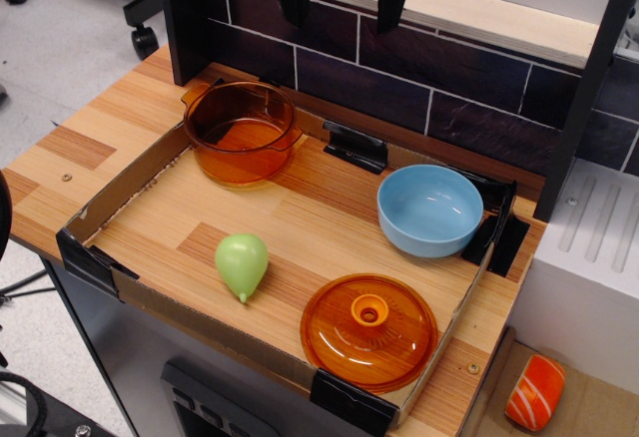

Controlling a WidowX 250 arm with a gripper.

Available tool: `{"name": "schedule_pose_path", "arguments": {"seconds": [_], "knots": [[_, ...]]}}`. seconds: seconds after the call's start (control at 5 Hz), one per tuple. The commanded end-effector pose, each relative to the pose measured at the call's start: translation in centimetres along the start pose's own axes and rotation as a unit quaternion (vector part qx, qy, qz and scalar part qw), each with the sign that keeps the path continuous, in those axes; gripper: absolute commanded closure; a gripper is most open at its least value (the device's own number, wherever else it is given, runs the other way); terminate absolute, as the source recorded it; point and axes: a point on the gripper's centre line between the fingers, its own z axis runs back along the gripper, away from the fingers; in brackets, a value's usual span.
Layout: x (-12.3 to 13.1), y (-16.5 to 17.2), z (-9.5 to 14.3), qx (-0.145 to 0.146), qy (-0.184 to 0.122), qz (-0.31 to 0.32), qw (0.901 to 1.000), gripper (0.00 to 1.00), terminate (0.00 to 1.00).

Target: Put pear in bowl

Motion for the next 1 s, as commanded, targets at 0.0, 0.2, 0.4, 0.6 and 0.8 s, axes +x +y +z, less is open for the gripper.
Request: {"name": "schedule_pose_path", "arguments": {"seconds": [0.0, 0.2, 0.4, 0.6, 0.8], "knots": [[0.0, 0.0, 0.0, 0.000, 0.000, 0.000, 1.0000, 0.00, 0.00], [-1.2, 1.3, -1.7, -0.010, -0.005, 0.037, 0.9993, 0.00, 0.00], [-3.6, 3.0, -3.0, -0.019, -0.013, 0.022, 0.9995, 0.00, 0.00], [-5.5, 4.7, -4.7, -0.013, -0.021, 0.011, 0.9996, 0.00, 0.00], [-6.4, 5.9, -7.2, 0.000, -0.029, 0.002, 0.9996, 0.00, 0.00]]}}
